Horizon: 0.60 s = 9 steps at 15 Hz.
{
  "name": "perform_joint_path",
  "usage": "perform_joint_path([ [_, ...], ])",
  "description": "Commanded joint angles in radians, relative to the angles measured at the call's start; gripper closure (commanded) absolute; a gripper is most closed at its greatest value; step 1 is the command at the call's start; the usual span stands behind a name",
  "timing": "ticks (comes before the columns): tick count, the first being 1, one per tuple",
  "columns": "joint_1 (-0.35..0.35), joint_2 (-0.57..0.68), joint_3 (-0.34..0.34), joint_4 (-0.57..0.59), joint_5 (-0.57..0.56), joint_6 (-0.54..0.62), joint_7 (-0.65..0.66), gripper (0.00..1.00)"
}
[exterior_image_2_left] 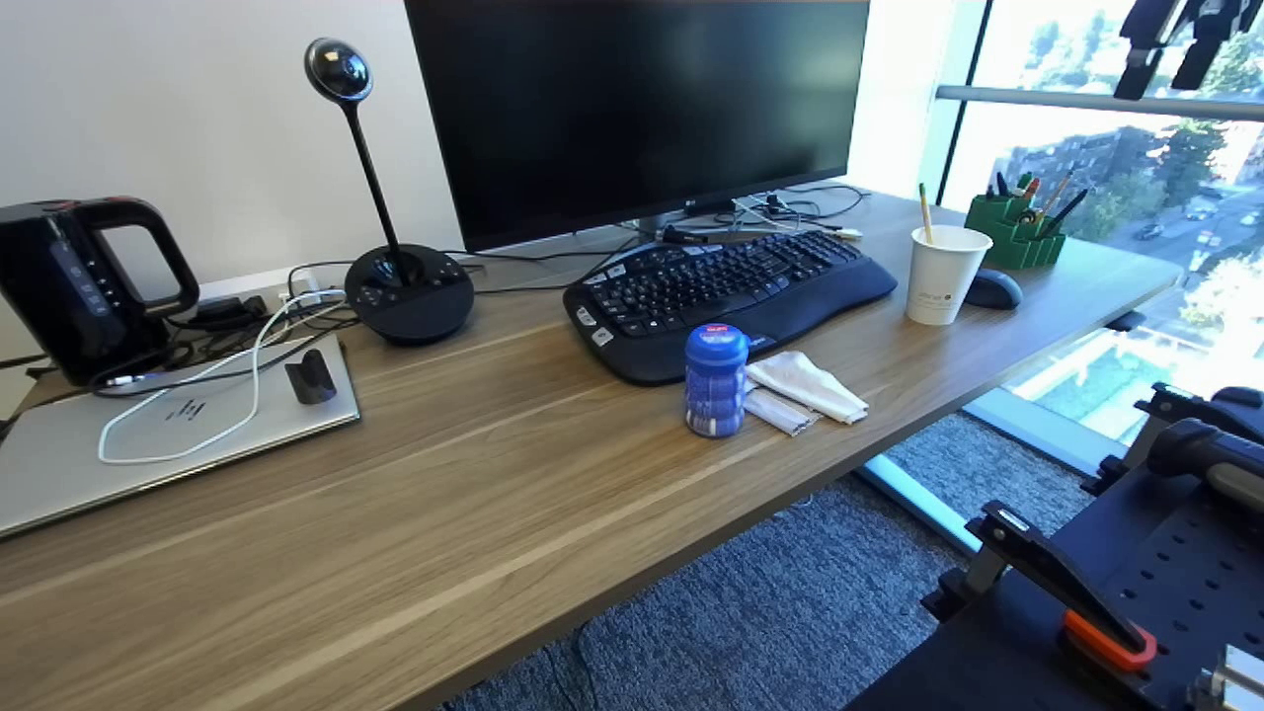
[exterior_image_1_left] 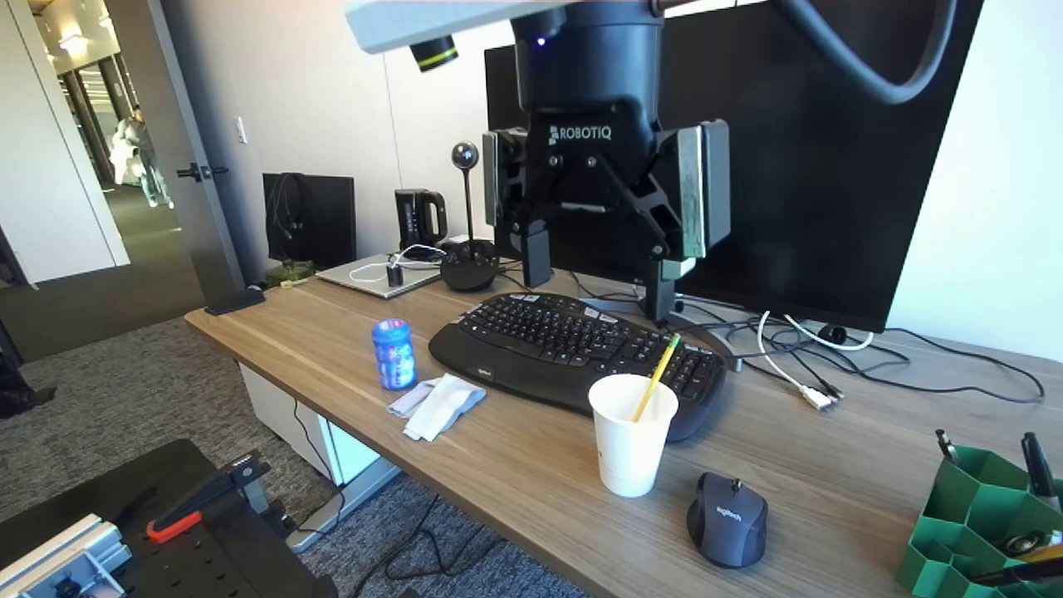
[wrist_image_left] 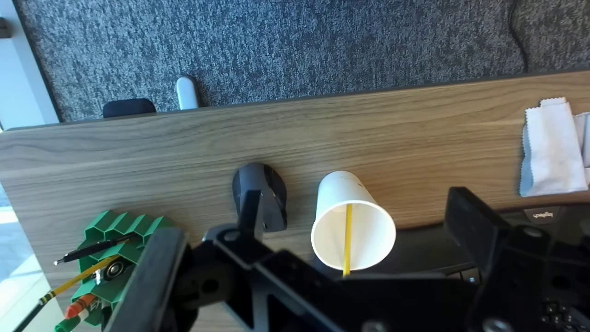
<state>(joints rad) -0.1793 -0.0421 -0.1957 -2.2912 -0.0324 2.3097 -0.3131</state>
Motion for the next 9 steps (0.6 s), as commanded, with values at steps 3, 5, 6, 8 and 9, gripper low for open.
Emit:
perform_joint_path([
  [3, 0.012, 0.01, 0.017, -0.001, -0.024, 0.015, 0.016, 0.0],
  [5, 0.018, 0.015, 0.025, -0.004, -0.036, 0.019, 0.022, 0.0],
  [6, 0.02, 0.017, 0.029, -0.006, -0.039, 0.016, 0.021, 0.0],
  [8, 0.025, 0.021, 0.035, -0.01, -0.045, 0.013, 0.023, 0.0],
  [9, 0.028, 0.021, 0.037, -0.015, -0.044, 0.011, 0.022, 0.0],
])
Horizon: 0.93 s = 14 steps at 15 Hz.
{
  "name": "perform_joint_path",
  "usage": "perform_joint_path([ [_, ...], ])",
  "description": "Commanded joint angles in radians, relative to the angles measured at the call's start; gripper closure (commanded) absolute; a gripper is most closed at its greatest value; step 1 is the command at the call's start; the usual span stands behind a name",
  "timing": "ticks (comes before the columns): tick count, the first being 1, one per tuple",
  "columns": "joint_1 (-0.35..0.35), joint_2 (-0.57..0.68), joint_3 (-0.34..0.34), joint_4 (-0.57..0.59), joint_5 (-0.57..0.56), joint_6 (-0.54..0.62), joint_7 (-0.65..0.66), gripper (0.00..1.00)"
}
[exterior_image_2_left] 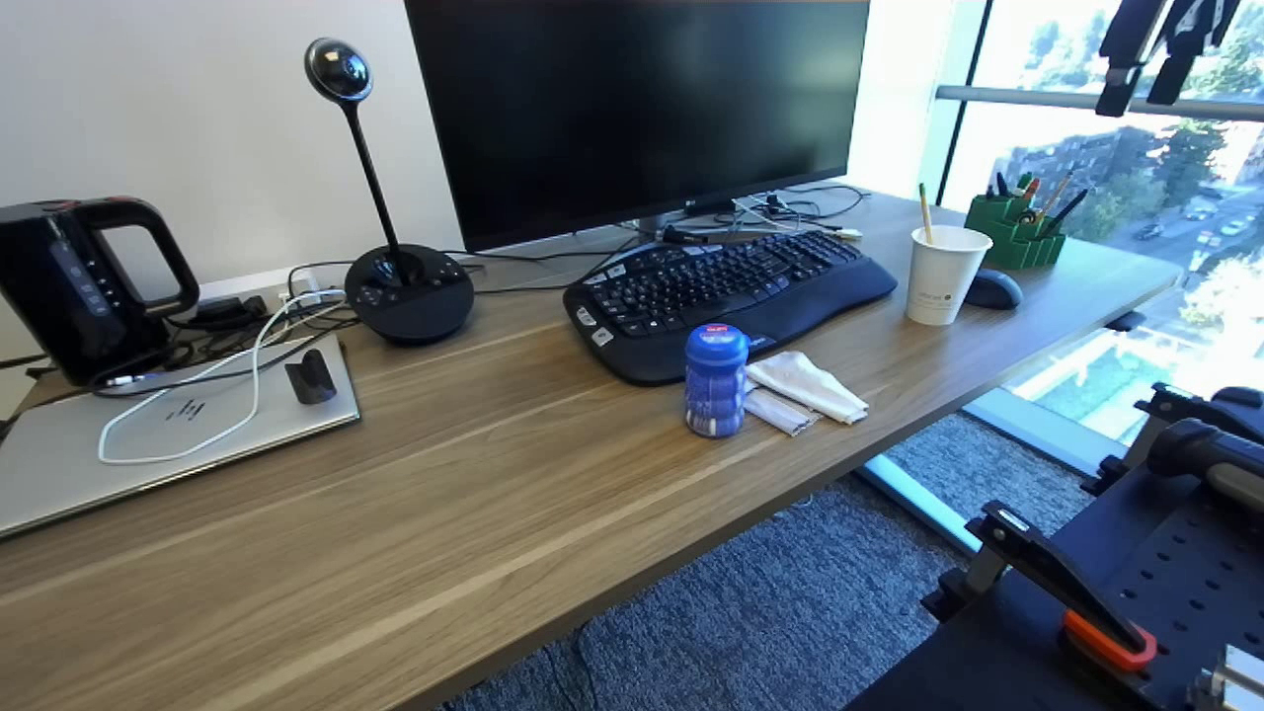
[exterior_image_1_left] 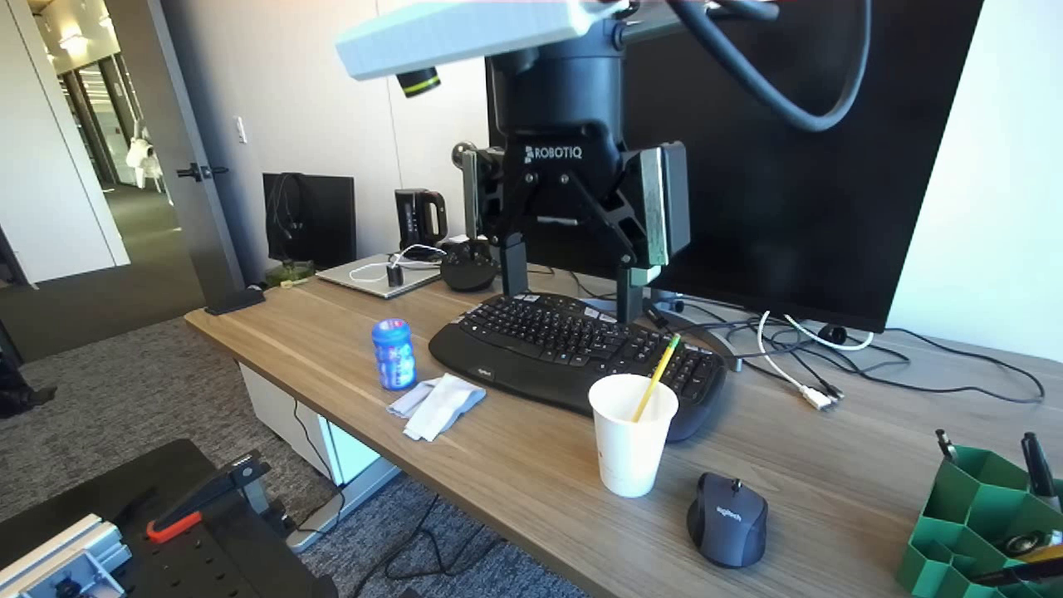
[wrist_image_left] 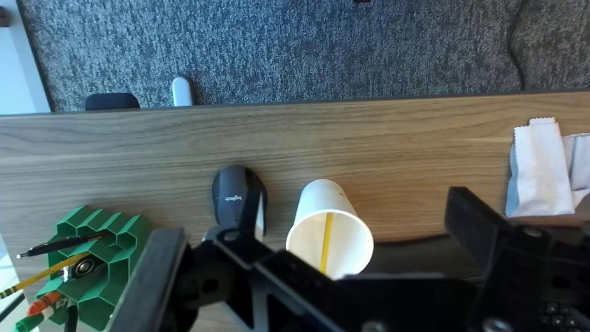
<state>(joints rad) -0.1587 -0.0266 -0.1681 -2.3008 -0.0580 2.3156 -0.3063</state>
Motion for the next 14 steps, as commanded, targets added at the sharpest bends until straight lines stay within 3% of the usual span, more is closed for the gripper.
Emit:
perform_joint_path([
  [1, 0.011, 0.004, 0.012, -0.012, -0.019, 0.003, 0.014, 0.0],
  [14, 0.024, -0.069, 0.028, -0.149, -0.067, 0.003, -0.016, 0.0],
])
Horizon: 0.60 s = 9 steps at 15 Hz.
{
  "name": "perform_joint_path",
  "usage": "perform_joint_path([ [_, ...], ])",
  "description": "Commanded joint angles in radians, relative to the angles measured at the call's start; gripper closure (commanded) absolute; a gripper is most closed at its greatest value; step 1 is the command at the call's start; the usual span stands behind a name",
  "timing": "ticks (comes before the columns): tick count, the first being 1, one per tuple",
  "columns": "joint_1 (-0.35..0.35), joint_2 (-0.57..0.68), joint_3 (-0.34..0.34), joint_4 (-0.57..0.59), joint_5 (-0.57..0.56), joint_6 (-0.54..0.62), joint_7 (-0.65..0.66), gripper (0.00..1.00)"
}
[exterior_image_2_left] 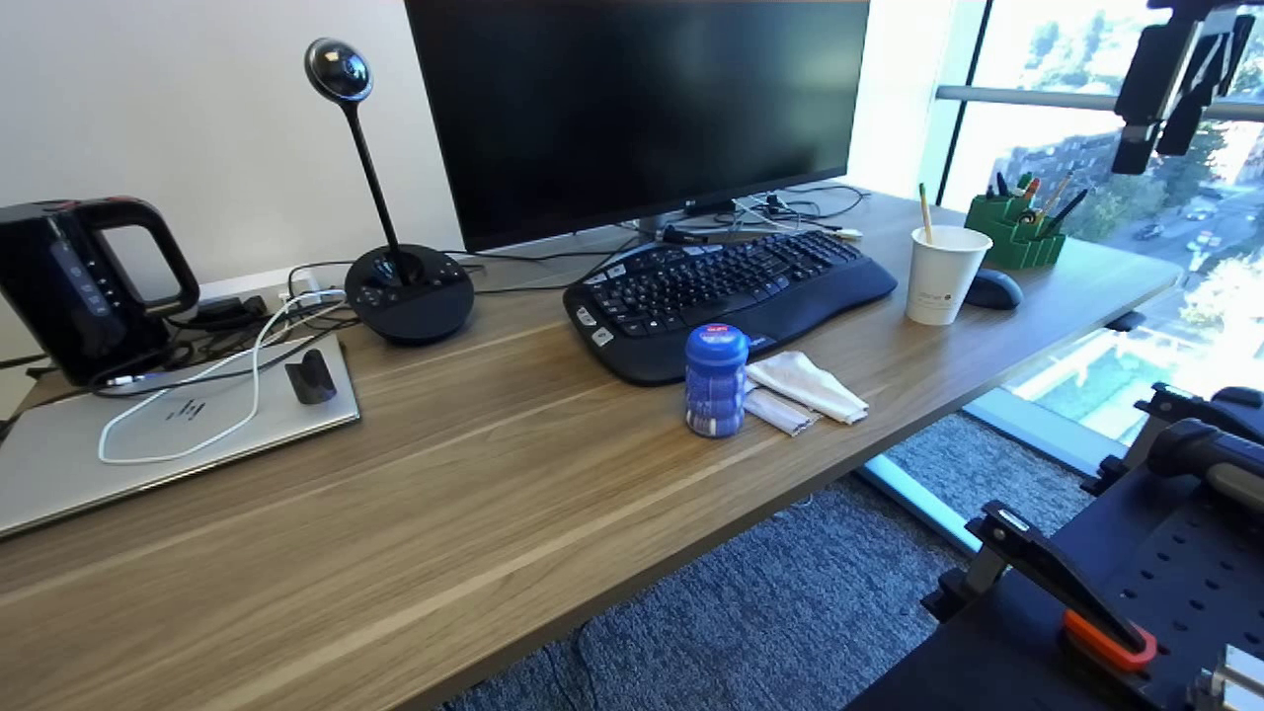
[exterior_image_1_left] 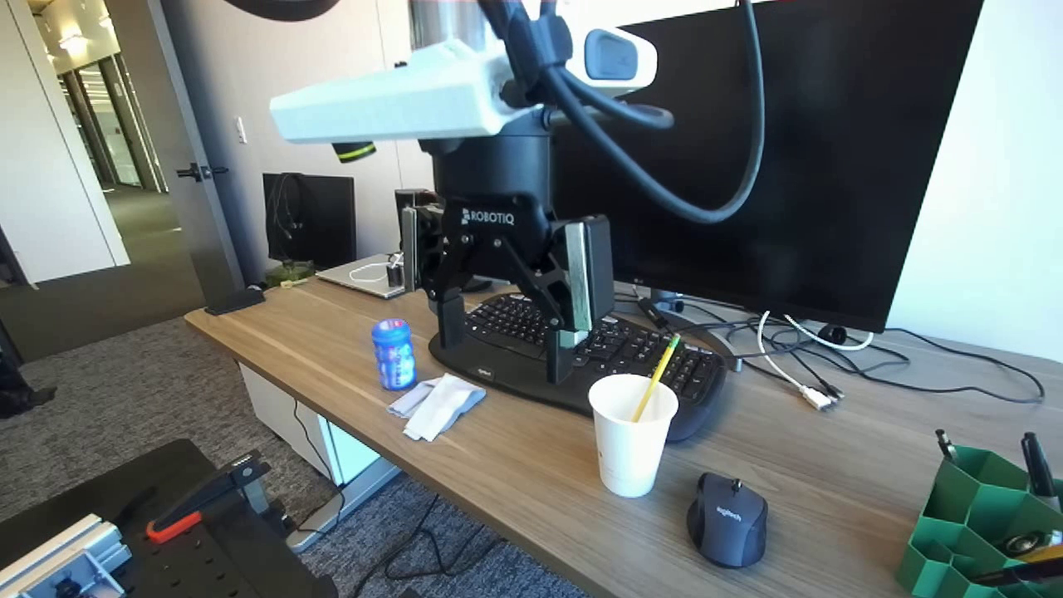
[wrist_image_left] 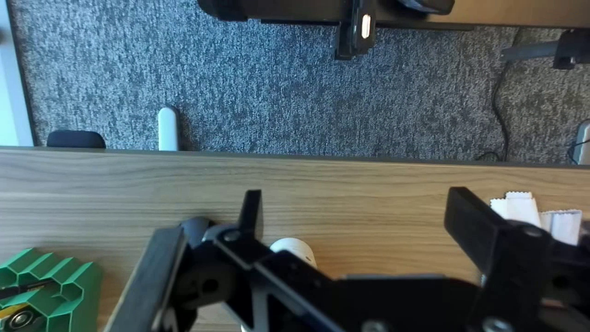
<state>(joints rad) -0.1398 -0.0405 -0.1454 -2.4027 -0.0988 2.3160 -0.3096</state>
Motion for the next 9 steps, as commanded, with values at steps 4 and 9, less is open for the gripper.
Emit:
perform_joint_path([
  [4, 0.006, -0.033, 0.001, -0.037, -0.019, -0.002, -0.002, 0.0],
  [9, 0.007, -0.042, 0.001, -0.042, -0.02, -0.002, -0.003, 0.0],
])
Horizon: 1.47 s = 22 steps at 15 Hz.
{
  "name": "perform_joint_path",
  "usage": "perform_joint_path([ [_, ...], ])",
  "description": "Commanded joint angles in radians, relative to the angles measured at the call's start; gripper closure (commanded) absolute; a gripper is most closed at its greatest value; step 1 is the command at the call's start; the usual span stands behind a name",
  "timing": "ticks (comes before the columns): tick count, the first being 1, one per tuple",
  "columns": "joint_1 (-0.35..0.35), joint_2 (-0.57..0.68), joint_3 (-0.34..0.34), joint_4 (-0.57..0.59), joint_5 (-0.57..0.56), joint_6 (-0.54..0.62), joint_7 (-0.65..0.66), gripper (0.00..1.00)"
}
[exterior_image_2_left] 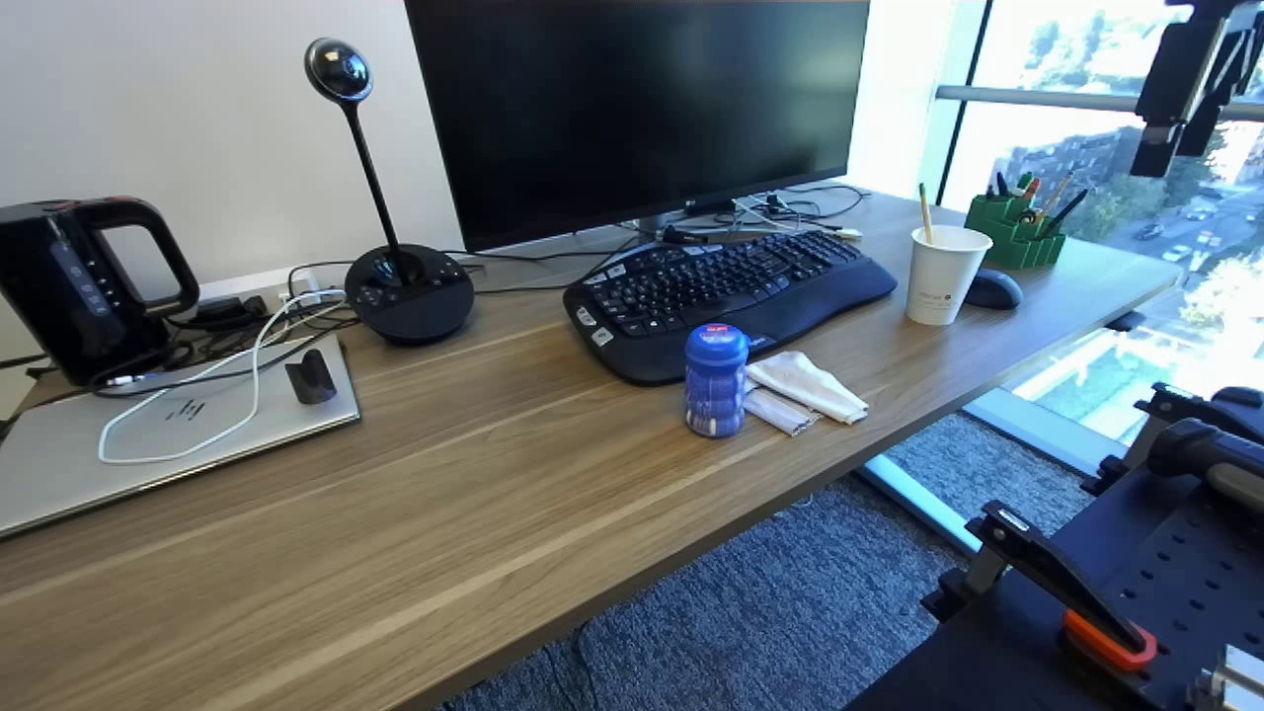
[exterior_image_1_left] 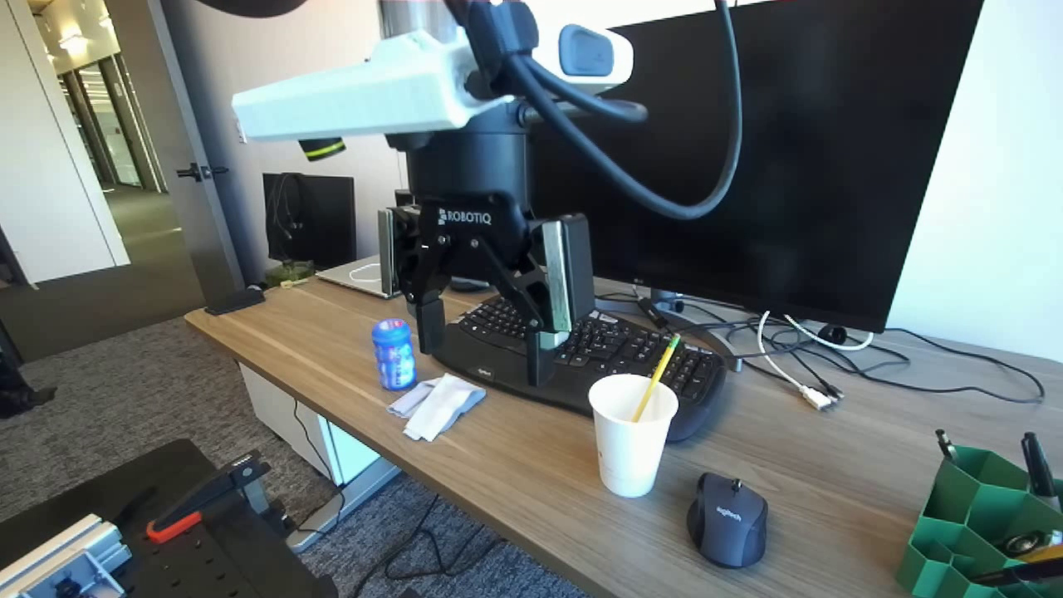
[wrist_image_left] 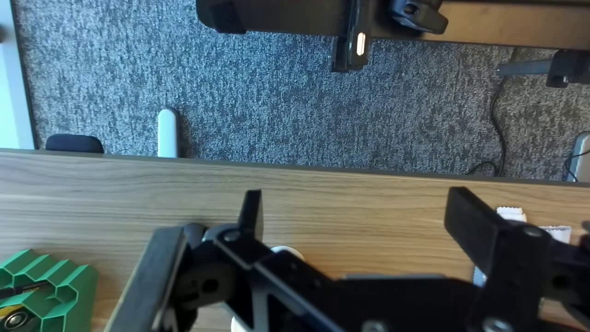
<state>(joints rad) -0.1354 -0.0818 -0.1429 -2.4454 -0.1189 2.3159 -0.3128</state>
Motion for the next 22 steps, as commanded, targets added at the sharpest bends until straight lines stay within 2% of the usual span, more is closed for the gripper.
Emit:
perform_joint_path([
  [1, 0.005, 0.0, 0.001, -0.002, 0.0, 0.004, 0.0, 0.0],
  [8, 0.031, 0.027, 0.02, 0.019, -0.001, 0.023, 0.013, 0.0],
  [21, 0.052, 0.19, 0.057, 0.186, 0.007, 0.016, 0.144, 0.0],
  [22, 0.049, 0.169, 0.055, 0.149, 0.001, 0.033, 0.128, 0.0],
])
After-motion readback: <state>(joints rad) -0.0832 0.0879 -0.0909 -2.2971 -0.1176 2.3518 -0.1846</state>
